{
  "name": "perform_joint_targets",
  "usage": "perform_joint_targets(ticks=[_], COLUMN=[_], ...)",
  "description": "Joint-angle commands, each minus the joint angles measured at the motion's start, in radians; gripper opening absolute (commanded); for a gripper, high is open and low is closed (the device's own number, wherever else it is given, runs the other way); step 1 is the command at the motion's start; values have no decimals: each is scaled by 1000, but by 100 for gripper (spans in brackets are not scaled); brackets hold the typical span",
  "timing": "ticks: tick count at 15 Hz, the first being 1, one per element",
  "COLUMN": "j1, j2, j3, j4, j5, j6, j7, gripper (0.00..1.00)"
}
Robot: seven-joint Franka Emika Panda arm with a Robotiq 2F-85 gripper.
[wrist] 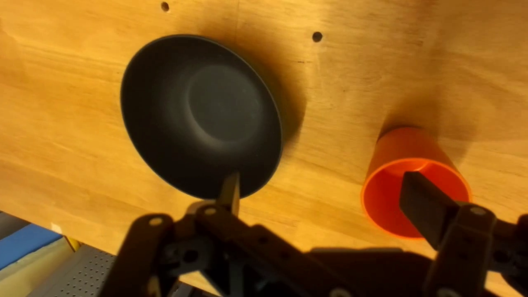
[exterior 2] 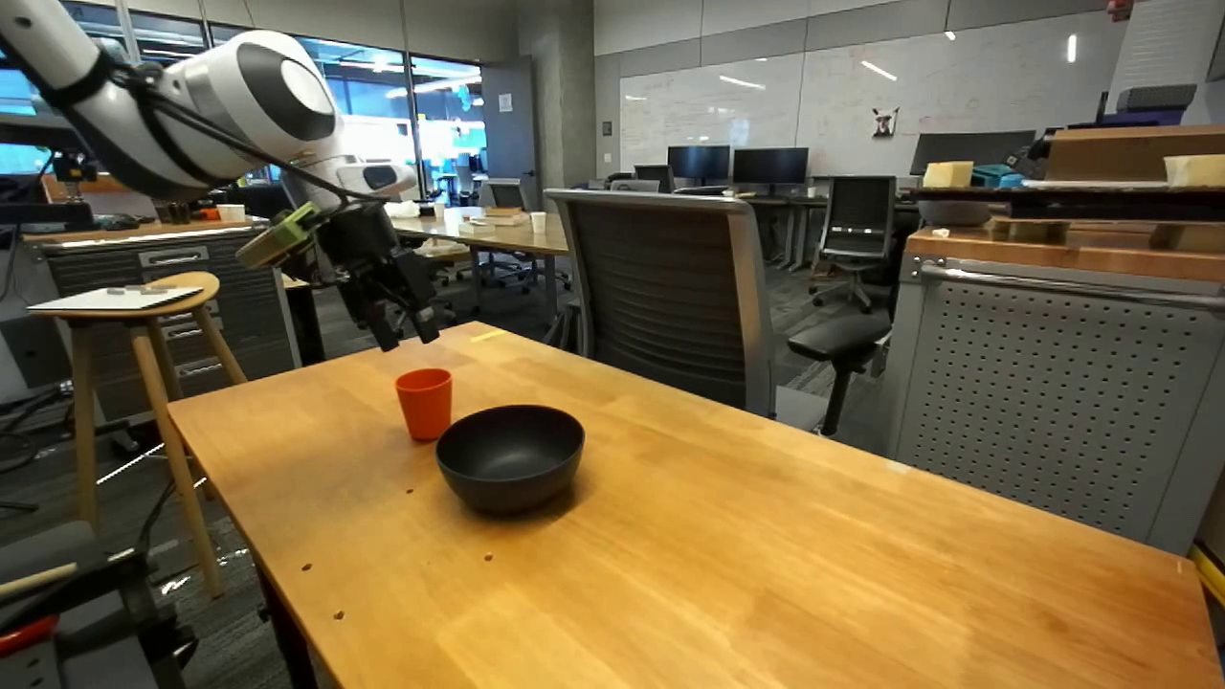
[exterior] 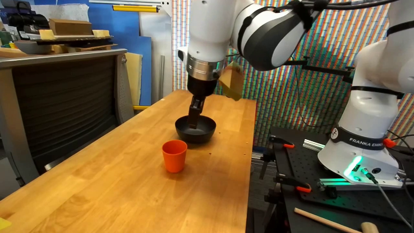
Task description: Take the orange cup from the table and place it in the black bowl
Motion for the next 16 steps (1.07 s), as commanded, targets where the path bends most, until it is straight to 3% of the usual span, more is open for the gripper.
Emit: perform_joint_targets(ticks=[1,6,7,9,16], j1=[151,280,296,320,342], j2=[216,424,456,504,515], j3=[-90,-201,-220,-252,-275], j4=[250,436,460,495,506], j5=[-32,11,9,3,66], j6=[-163,-226,-221,-197,-199], j7=[33,-17,-23,-40,-146], gripper=[100,100,75,66,9])
